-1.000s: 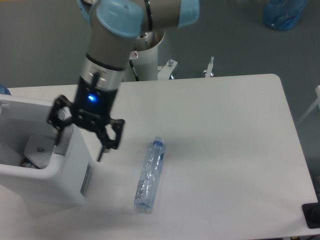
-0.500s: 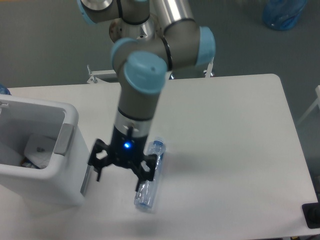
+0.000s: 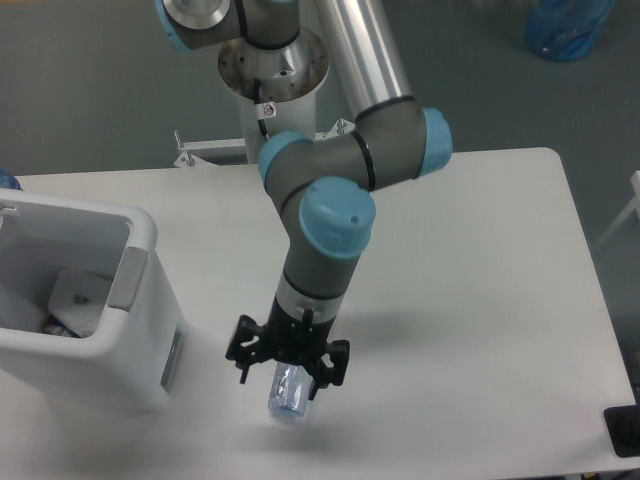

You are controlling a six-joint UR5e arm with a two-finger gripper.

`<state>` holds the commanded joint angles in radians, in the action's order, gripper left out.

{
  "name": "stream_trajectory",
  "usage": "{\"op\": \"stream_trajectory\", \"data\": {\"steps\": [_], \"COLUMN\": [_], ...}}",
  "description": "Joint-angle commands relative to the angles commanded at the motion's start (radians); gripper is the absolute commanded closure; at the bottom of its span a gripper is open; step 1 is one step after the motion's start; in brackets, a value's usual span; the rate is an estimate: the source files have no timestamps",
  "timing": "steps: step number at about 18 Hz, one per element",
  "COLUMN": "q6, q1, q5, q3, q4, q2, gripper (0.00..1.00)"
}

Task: Place the trash in the trash can
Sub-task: 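Lower the gripper around the bottle's cap end and close on it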

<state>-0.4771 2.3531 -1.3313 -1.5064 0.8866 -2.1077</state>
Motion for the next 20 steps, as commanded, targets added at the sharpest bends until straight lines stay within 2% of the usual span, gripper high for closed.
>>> {"op": "stream_trajectory", "data": {"steps": [8,13,20], "q6": [-0.008,-0.006,0.003], "q1": [-0.025,-0.044,-0.08], "q5": [-0.104,-0.132,-0.164], "q3": [0.037,0.066,0.057], "q4": [0.009,0.011,0.011], "q2": [-0.055,-0.098,-0.135], "gripper": [0.0,0.0,0.0]}}
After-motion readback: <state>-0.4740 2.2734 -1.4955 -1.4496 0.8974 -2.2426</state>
